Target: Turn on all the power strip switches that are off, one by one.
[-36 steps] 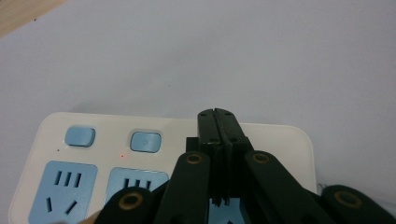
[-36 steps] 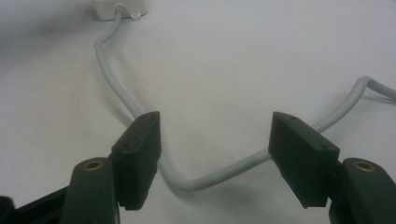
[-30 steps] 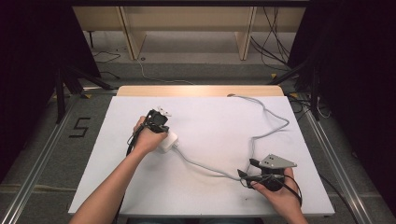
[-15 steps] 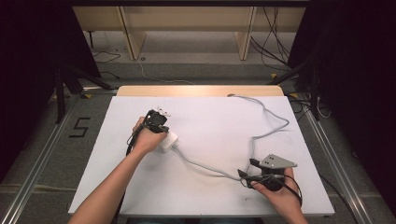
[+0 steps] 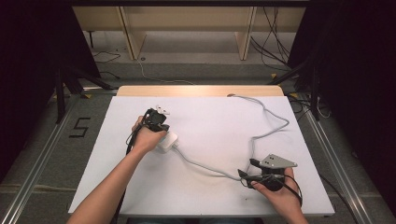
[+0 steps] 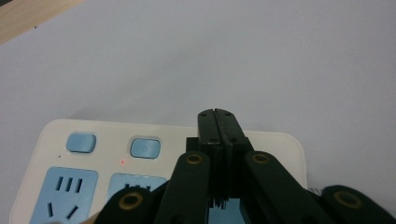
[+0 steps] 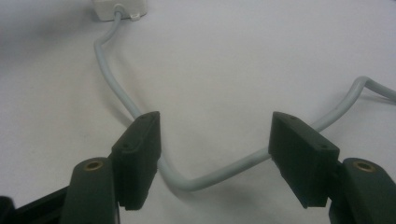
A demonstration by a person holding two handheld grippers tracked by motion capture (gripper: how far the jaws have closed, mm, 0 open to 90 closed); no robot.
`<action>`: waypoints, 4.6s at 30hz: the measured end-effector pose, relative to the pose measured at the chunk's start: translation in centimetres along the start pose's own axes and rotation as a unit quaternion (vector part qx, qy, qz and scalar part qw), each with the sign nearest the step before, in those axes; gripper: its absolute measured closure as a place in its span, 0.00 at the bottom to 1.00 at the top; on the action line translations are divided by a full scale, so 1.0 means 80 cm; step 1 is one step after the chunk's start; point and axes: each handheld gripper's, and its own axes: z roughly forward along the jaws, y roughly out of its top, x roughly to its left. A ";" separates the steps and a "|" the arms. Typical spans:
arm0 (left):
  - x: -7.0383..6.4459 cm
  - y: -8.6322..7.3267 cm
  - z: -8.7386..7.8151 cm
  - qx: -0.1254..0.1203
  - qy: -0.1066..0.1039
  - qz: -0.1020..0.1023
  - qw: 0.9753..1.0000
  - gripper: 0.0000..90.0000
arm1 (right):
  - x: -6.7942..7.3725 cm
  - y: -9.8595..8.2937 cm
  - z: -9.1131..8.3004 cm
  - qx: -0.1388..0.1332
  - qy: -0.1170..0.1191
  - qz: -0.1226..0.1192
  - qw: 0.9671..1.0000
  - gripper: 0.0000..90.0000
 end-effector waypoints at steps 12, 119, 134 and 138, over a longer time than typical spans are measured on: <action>0.014 -0.002 -0.003 -0.002 0.008 -0.011 1.000 1.00 | 0.000 0.000 0.001 0.001 0.000 -0.001 1.000 0.39; 0.087 0.000 0.014 0.014 0.048 -0.039 0.998 0.99 | 0.000 0.000 0.001 0.001 0.001 -0.001 1.000 0.39; 0.087 0.001 0.016 0.014 0.047 -0.038 0.998 0.99 | 0.000 0.000 0.001 0.002 0.001 -0.003 1.000 0.39; 0.087 0.001 0.017 0.015 0.045 -0.039 0.998 1.00 | 0.000 0.000 0.001 0.002 0.001 -0.003 1.000 0.39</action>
